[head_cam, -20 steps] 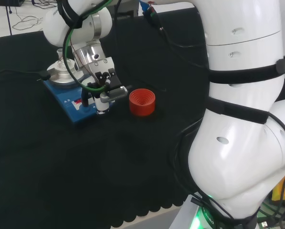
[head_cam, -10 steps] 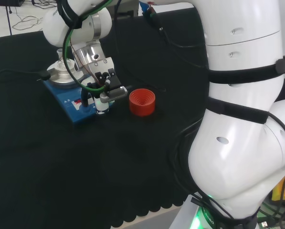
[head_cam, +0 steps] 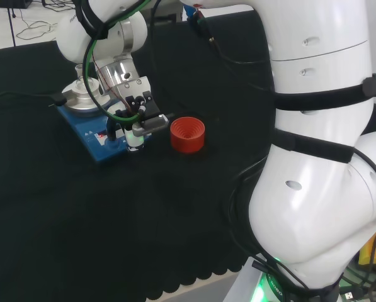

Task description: Turn on the heater.

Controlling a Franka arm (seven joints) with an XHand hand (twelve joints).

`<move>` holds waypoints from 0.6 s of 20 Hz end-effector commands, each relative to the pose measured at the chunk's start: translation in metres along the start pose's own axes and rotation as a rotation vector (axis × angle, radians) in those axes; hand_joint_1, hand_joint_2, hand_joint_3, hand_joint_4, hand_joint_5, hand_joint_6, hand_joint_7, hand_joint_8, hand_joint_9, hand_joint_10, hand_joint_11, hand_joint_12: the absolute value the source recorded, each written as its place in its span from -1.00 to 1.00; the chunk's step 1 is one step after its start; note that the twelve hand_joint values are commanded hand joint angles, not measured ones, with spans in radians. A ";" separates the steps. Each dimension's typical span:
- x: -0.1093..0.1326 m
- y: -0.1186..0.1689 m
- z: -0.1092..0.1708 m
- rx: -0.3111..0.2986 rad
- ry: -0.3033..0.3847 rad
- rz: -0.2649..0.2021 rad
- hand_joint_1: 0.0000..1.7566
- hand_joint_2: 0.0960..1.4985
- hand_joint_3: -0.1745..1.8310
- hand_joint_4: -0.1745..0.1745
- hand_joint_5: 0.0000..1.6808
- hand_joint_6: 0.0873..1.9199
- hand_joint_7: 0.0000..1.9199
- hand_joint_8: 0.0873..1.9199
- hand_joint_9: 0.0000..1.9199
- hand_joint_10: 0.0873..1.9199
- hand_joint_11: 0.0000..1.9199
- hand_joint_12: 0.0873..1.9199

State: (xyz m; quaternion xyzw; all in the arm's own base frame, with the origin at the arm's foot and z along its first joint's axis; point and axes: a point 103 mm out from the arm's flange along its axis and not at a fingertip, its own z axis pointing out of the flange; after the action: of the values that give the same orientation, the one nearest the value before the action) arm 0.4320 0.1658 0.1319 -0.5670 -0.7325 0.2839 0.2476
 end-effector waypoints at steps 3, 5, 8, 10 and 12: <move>0.000 -0.010 -0.010 -0.022 0.011 -0.003 0.78 -0.29 0.46 -0.33 -0.58 -0.62 0.73 1.00 0.79 1.00 0.50 0.56; 0.001 -0.015 -0.015 -0.034 0.015 -0.006 0.78 -0.29 0.46 -0.33 -0.58 -0.62 0.73 1.00 0.79 1.00 0.50 0.56; 0.000 -0.022 -0.020 -0.048 0.020 -0.006 0.78 -0.29 0.46 -0.33 -0.57 -0.62 0.74 1.00 0.79 1.00 0.50 0.56; -0.002 -0.027 -0.021 -0.055 0.024 -0.003 0.78 -0.29 0.46 -0.33 -0.57 -0.62 0.74 1.00 0.79 1.00 0.50 0.56; -0.004 -0.031 -0.021 -0.061 0.028 0.001 0.78 -0.29 0.46 -0.33 -0.57 -0.62 0.74 1.00 0.79 1.00 0.50 0.56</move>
State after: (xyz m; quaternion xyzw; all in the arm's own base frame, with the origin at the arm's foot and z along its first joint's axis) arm 0.4313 0.1638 0.1609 -0.5739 -0.7379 0.2617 0.2400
